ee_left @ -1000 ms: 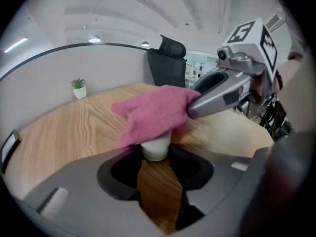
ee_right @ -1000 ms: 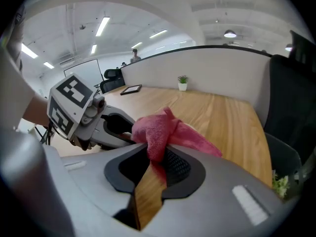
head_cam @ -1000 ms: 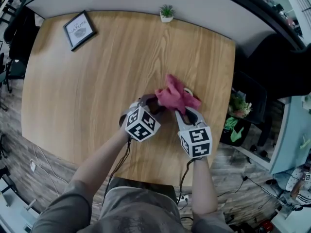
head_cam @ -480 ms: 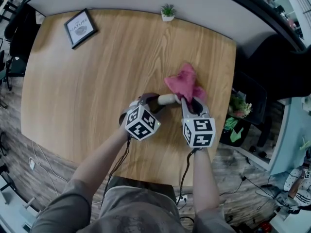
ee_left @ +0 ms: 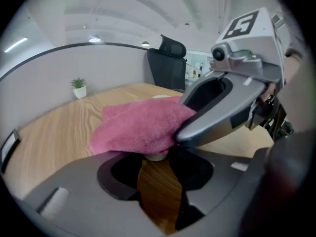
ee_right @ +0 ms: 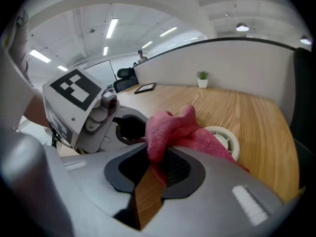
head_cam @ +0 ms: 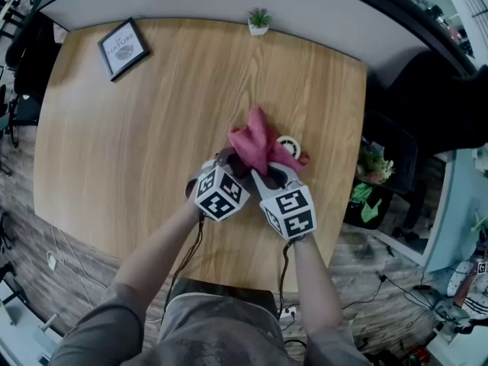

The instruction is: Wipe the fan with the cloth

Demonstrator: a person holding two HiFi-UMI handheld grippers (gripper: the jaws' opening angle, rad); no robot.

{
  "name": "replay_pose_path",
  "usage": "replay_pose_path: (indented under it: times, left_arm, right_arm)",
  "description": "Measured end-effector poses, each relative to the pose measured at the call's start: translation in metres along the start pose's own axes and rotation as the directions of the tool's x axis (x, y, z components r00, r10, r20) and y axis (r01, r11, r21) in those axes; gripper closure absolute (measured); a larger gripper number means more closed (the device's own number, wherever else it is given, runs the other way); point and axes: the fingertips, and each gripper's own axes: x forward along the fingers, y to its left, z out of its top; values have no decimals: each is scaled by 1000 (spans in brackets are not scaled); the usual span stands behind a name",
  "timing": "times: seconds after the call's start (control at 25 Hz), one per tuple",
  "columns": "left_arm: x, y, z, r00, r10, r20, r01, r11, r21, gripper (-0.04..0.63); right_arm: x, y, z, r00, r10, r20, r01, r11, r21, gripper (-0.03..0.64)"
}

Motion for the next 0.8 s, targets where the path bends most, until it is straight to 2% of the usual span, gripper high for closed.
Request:
replay_pose_path:
  times: [0.12,0.2,0.32,0.4,0.52,0.64,0.8]
  left_arm:
    - [0,0,1,1000,-10,0,10,1000,-7,420]
    - [-1,0,0,1000,-14,-2,14,1000,-11,420]
    - [-1,1,0,1000,-15,-1,15,1000,-10,422]
    - [0,1,0,1000,-13,0,13,1000,-8,422]
    - [0,1,-1,1000,-15,1,15,1000,-12,422]
    - [-1,3,0,1000,-13,1,13,1000,-8,422]
    - [-1,2,0,1000,-8,0,8,1000,-5,422]
  right_arm:
    - [-19,-21,-7,998,-65,-9,65,998,19,535]
    - [-35,-42,-6,992,-127,19,126,989,74,535]
    - [-58,-80,-5,971,-229,67,211,955,210,535]
    - [-63,-103,-7,954,-289,76,261,931,255,535]
    - [-58,-115,0,942,-316,110,269,911,312,535]
    - [-42,-100,15,947,-293,131,246,925,289,535]
    - [-20,-66,24,956,-268,121,244,953,181,535]
